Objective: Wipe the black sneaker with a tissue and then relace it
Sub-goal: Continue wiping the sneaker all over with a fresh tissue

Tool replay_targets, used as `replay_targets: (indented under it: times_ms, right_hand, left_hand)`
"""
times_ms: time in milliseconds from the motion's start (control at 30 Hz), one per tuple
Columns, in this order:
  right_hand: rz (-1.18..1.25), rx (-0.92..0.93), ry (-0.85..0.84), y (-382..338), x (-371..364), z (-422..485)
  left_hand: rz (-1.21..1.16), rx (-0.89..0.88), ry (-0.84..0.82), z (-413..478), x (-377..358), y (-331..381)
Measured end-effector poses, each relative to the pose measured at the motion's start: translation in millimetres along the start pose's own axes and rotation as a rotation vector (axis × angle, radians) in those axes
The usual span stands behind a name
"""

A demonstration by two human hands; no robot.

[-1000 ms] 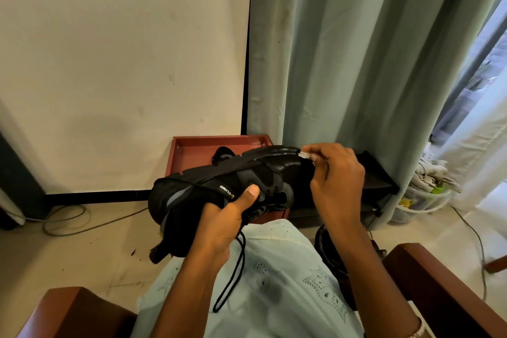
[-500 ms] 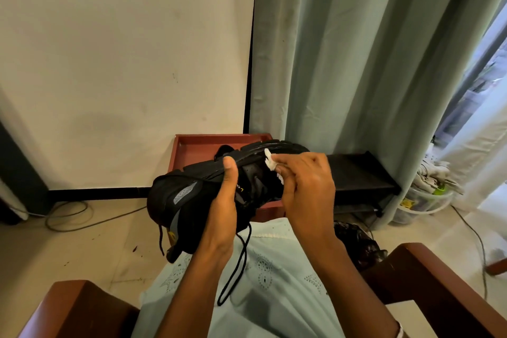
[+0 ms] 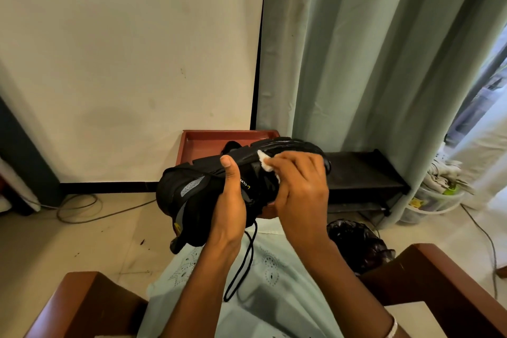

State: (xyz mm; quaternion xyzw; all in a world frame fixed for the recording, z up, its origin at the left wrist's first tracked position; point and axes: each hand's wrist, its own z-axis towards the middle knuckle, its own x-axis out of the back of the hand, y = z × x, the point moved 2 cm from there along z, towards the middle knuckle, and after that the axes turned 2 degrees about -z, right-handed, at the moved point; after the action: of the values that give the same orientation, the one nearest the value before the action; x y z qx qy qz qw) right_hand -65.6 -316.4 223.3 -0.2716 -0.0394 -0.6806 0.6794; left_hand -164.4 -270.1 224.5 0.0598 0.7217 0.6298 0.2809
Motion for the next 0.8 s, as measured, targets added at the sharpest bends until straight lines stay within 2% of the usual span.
replay_targets:
  times_ms: [167, 333, 467, 633, 733, 800]
  right_hand:
    - [0.085, -0.111, 0.011, -5.6, -3.6, -5.5]
    - [0.225, 0.008, -0.020, -25.8, -4.4, -21.6]
    - [0.093, 0.039, 0.033, -6.2, -4.8, -6.7]
    - [0.065, -0.107, 0.102, 5.1, -7.5, -3.7]
    - [0.169, -0.122, 0.030, -8.9, -7.8, -15.7]
    - [0.207, -0.058, 0.003, -18.5, -7.6, -21.9]
  left_hand:
    - [-0.019, 0.013, -0.019, 0.1, 0.7, -3.1]
    - [0.018, 0.039, 0.041, 2.4, 6.2, -6.2]
    - [0.070, 0.021, 0.018, -1.8, 3.5, -1.8]
    - [0.080, -0.006, 0.017, -1.8, 2.7, -0.8]
    - [0.067, 0.002, 0.019, -0.2, 4.9, -5.6]
    - [0.055, 0.012, 0.039, 2.1, 7.5, -8.8]
